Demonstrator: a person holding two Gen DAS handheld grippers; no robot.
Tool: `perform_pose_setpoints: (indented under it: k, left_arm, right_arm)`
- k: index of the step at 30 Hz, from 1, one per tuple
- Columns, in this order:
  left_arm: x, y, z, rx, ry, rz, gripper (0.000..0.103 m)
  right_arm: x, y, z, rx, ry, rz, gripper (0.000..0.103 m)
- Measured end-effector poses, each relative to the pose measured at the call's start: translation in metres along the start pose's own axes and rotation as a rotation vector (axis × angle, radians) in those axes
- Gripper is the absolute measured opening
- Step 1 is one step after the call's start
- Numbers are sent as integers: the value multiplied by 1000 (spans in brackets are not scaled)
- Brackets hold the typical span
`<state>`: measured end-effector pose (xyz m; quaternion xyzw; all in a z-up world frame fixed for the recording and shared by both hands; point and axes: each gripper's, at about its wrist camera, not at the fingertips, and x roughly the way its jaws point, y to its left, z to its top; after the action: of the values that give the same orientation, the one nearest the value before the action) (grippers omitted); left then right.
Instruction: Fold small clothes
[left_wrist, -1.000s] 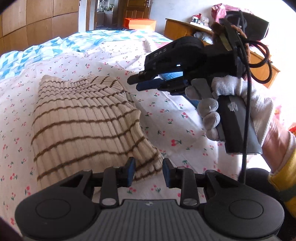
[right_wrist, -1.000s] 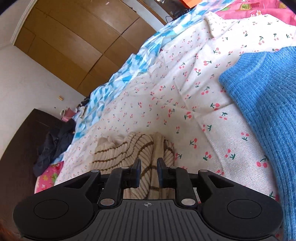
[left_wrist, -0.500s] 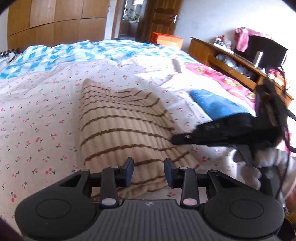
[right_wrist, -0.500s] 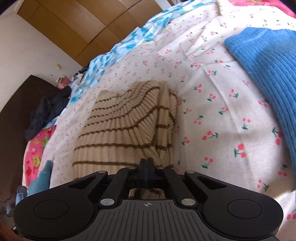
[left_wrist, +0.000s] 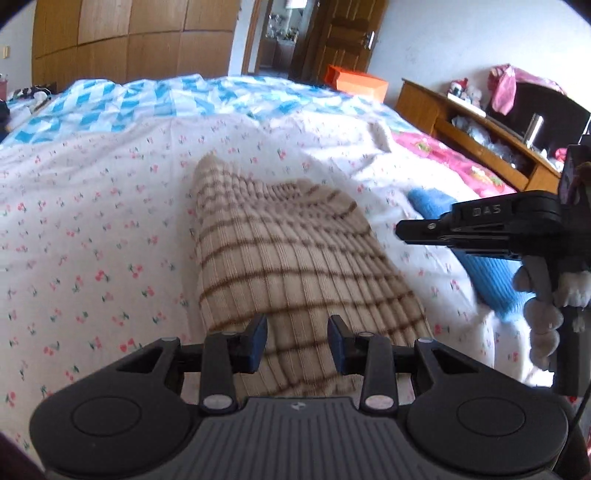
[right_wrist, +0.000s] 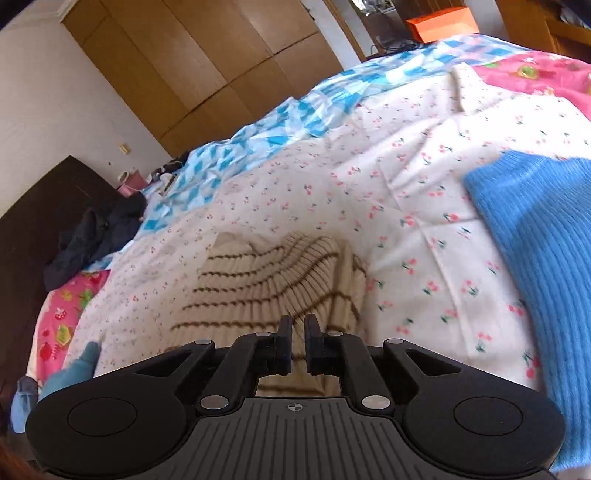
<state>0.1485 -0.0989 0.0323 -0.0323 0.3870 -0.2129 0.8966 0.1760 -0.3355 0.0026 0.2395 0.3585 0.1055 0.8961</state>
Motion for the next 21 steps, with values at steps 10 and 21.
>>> perform_pose_setpoints:
  k: [10, 21]
  left_arm:
    - [40, 17, 37, -40, -78, 45, 40]
    - [45, 19, 32, -43, -83, 26, 46]
  right_arm:
    - [79, 12, 37, -5, -6, -35, 10]
    - [119, 18, 47, -235, 31, -136, 42]
